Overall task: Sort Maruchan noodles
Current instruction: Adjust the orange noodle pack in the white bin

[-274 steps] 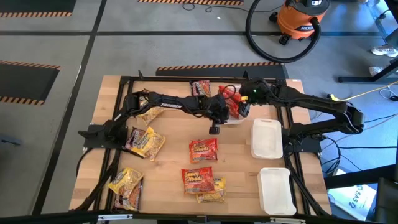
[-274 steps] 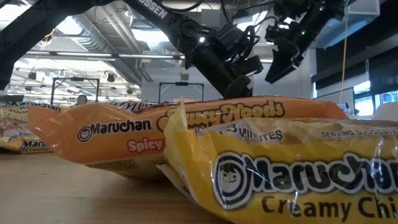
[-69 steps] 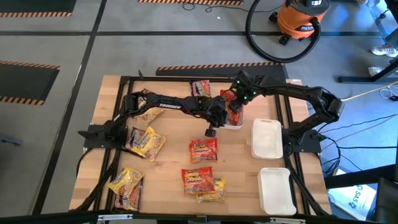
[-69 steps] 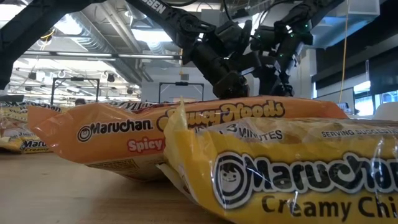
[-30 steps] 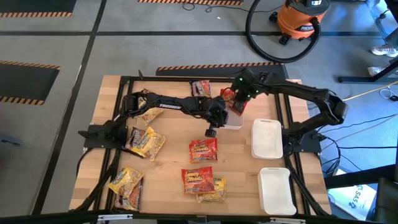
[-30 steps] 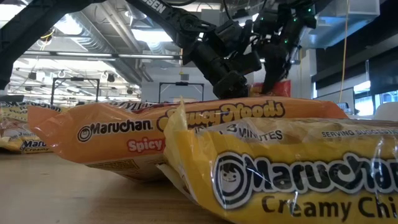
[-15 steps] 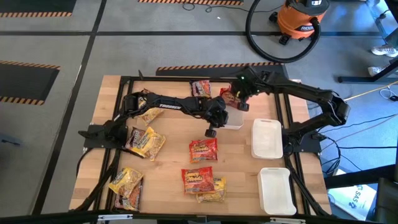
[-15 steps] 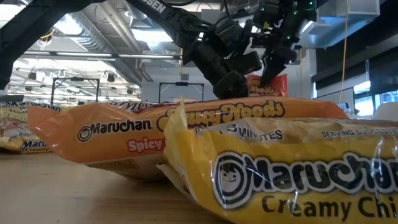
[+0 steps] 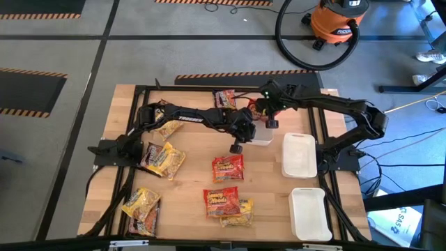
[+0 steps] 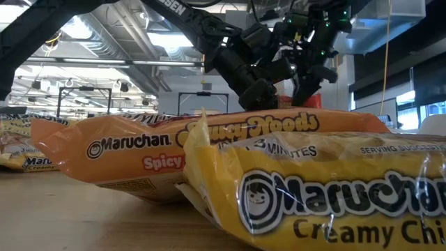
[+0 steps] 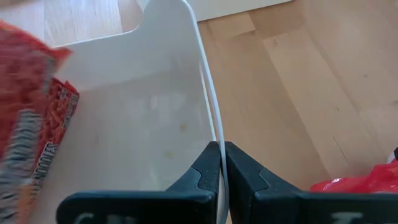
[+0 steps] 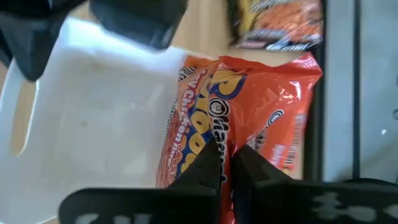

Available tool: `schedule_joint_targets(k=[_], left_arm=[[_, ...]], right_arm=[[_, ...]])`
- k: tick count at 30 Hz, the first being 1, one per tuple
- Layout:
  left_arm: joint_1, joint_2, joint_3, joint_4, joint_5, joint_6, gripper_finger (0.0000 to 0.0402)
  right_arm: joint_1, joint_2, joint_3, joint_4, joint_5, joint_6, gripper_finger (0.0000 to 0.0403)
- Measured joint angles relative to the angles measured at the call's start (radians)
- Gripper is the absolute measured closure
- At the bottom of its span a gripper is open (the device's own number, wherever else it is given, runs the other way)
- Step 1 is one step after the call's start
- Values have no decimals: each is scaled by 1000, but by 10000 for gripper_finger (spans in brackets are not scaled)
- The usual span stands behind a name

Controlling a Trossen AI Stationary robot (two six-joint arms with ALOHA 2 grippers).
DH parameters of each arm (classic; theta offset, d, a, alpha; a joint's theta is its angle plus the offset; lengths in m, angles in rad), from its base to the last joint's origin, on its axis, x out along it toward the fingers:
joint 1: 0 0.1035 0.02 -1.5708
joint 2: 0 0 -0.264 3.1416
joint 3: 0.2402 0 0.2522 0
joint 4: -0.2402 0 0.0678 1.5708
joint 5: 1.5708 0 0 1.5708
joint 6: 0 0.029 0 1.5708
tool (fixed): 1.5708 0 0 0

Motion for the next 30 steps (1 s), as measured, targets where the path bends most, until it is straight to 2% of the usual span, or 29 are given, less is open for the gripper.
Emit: schedule_joint_targets(k=[20, 30], left_arm=[[0, 0, 0, 0, 0, 0, 395], [0, 0, 0, 0, -2, -2, 395]], right_arm=[[1, 0, -119, 96, -1, -21, 401], [-4, 53, -121, 165, -71, -3, 401]])
